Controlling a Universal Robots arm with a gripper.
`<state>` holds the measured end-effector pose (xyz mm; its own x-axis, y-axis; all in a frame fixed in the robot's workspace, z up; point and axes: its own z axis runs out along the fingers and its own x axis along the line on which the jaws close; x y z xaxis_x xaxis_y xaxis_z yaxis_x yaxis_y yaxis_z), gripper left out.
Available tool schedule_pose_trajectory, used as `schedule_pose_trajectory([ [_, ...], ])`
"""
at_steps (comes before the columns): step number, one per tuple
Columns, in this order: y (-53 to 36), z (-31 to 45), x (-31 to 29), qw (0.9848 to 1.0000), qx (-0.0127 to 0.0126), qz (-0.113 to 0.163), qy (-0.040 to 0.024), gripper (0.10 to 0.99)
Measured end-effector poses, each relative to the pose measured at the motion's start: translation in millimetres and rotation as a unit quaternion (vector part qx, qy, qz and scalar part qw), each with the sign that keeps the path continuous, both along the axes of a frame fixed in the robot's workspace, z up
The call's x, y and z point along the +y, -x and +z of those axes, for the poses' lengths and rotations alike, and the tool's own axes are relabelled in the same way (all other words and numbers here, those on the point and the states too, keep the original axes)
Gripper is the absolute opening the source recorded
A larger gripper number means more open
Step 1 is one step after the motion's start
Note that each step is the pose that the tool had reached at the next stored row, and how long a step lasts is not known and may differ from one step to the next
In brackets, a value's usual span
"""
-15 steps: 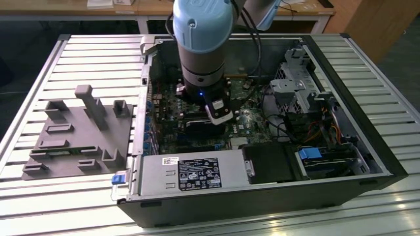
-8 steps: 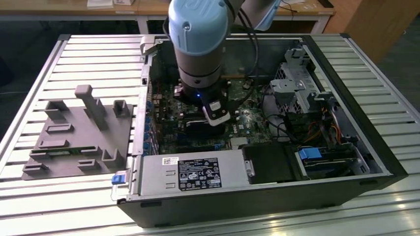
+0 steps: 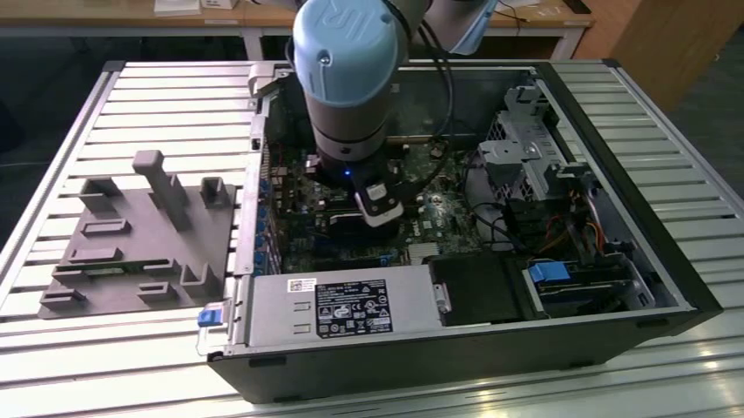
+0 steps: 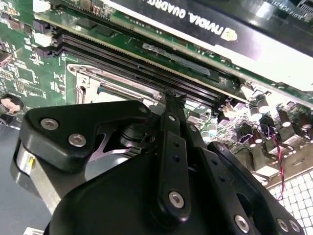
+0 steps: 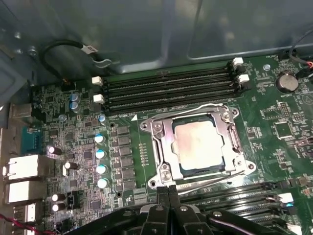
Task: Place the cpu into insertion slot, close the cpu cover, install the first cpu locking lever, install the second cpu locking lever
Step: 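Install the second cpu locking lever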
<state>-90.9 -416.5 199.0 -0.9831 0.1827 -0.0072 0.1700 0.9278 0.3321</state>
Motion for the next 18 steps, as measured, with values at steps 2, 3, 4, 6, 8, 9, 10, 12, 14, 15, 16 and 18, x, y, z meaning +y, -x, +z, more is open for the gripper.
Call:
schedule_pose_trajectory([
  [2, 1.1, -1.0, 0.0, 1.0, -0.0002, 0.0, -0.005, 0.102],
  [3, 1.5, -1.6, 0.0, 1.0, -0.0003, 0.0, -0.0068, 0.102],
  [4, 1.9, -2.3, 0.0, 1.0, -0.0003, 0.0, -0.0076, 0.102],
  [6, 2.9, -3.5, 0.0, 1.0, -0.0003, 0.0, -0.0082, 0.102],
  [8, 4.1, -4.3, 0.0, 1.0, -0.0003, 0.0, -0.0084, 0.102],
  [9, 4.5, -4.7, 0.0, 1.0, -0.0003, 0.0, -0.0086, 0.102],
  [10, 5.0, -5.1, 0.0, 1.0, -0.0003, 0.0, -0.0088, 0.102],
  [12, 5.3, -5.8, 0.5, 1.0, -0.0003, 0.0, -0.009, 0.102],
  [14, 5.5, -6.2, 1.4, 1.0, -0.0003, 0.0, -0.009, 0.102],
  [15, 5.6, -6.4, 2.0, 1.0, -0.0003, 0.0, -0.009, 0.102],
  [16, 5.6, -6.5, 2.6, 1.0, -0.0003, 0.0, -0.009, 0.102],
  [18, 5.5, -6.8, 3.5, 1.0, -0.0003, 0.0, -0.0091, 0.102],
])
